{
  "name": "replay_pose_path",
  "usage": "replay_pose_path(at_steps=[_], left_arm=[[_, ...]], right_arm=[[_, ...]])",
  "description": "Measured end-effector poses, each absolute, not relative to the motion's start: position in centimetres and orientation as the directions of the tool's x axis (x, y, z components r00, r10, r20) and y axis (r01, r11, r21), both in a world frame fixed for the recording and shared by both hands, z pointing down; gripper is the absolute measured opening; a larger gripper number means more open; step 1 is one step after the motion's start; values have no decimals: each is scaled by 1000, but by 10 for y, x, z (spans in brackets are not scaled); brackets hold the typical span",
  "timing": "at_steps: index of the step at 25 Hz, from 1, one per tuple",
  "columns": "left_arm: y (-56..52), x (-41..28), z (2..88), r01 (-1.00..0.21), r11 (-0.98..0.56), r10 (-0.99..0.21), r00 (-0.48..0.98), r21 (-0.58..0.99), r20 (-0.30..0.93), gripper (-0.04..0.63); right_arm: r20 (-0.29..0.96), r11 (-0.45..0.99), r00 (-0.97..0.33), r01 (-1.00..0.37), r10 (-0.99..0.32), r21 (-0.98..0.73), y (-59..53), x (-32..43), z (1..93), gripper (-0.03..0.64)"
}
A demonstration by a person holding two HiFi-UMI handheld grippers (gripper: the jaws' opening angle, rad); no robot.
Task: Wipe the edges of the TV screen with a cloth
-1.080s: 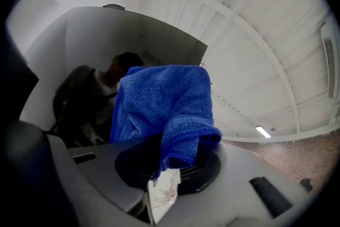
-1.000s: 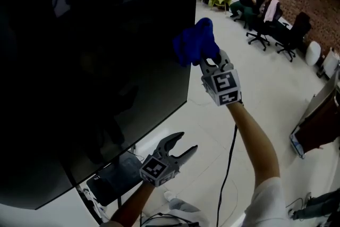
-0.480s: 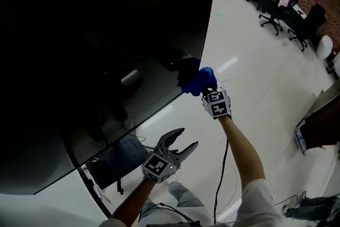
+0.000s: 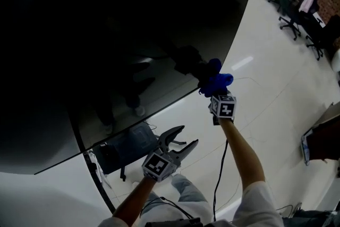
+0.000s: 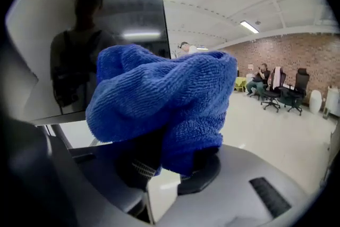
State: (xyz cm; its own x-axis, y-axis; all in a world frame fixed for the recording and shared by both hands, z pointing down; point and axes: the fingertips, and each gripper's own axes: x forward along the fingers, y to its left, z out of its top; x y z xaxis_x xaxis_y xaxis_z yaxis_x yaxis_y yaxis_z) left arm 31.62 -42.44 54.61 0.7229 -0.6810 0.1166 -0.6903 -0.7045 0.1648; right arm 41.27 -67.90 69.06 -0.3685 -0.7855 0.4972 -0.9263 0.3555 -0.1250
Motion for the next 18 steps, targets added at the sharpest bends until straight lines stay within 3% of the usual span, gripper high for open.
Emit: replay_pose_path(at_steps=[5, 13, 18], left_arm=[[-398, 250, 567, -739, -649, -733, 671, 179, 111, 256], [-372, 198, 529, -819, -542, -818, 566, 189, 103, 256], [-336, 119, 527, -867, -456, -874, 479, 202, 82, 256]], right_arm=[[534, 413, -443, -892, -720, -183, -632, 328, 730, 78], [502, 418, -509, -861, -699, -291, -579, 263, 693, 80], [520, 470, -579, -814, -628, -340, -526, 178, 699, 78]])
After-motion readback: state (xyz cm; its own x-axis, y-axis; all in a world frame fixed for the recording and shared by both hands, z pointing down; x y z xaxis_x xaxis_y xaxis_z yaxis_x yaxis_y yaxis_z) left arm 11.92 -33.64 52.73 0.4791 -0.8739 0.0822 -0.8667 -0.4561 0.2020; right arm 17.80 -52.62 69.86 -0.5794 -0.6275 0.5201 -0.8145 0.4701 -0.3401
